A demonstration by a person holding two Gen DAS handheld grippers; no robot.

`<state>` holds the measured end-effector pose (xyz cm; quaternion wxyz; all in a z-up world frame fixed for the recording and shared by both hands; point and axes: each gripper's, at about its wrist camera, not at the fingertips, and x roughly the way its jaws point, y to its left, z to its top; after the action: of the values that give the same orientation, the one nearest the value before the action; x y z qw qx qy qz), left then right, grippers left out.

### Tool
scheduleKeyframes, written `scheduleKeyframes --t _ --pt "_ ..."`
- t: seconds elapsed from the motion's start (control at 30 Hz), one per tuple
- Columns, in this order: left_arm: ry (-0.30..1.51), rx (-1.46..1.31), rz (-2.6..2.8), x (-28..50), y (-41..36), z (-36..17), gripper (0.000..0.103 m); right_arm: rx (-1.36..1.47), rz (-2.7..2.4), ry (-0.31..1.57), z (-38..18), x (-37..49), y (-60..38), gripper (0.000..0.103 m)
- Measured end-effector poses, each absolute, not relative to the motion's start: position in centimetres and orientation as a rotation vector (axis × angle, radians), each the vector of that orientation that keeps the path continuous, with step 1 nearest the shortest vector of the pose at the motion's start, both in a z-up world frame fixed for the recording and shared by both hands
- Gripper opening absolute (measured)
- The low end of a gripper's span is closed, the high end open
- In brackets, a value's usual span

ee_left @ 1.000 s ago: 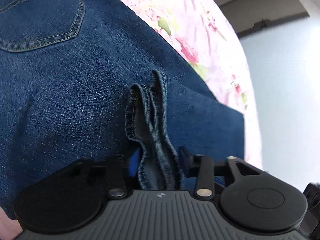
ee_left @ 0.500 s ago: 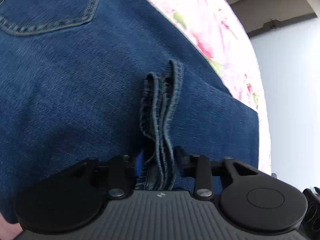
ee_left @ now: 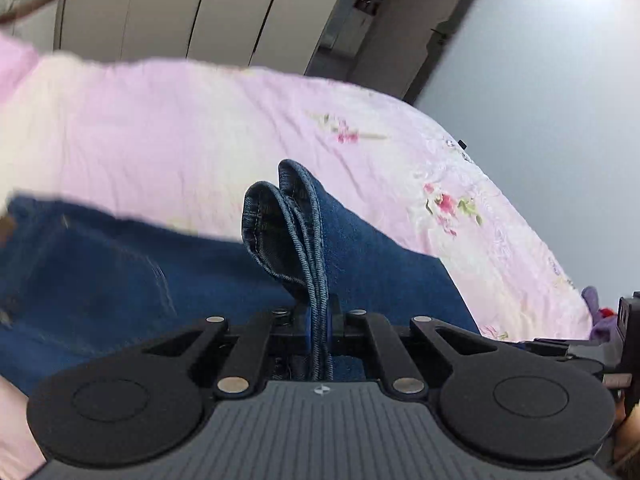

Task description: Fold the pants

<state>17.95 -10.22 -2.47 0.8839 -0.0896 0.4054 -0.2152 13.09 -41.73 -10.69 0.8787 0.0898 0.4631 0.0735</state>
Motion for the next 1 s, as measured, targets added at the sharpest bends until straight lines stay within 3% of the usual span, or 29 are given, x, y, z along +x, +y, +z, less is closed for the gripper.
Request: scheduleKeyframes --t 0.2,0.33,0.47,0.8,1.0 --pt "0.806 -0.074 -0.413 19.7 -7.3 4.6 0.006 0.198 0.138 0.928 -9.3 13.3 -43.0 0.033" --pt "0.841 -0.034 -0.347 21.5 -4.0 6.2 0.006 0.2 0.186 0.933 -9.4 14.1 -41.5 0.032" --pt "0.913 0.038 -0.253 23.7 -0.4 4.4 0.006 0.209 0.256 0.955 -10.5 15.5 -38.5 0.032" --pt "1.112 -0.089 -0.092 26.9 7.2 -7.1 0.006 0.149 0.324 1.059 -14.1 16.8 -33.3 0.031" --pt "1.03 -0.047 -0.158 26.5 7.1 -5.3 0.006 0.144 0.296 1.082 -14.7 17.3 -34.2 0.03"
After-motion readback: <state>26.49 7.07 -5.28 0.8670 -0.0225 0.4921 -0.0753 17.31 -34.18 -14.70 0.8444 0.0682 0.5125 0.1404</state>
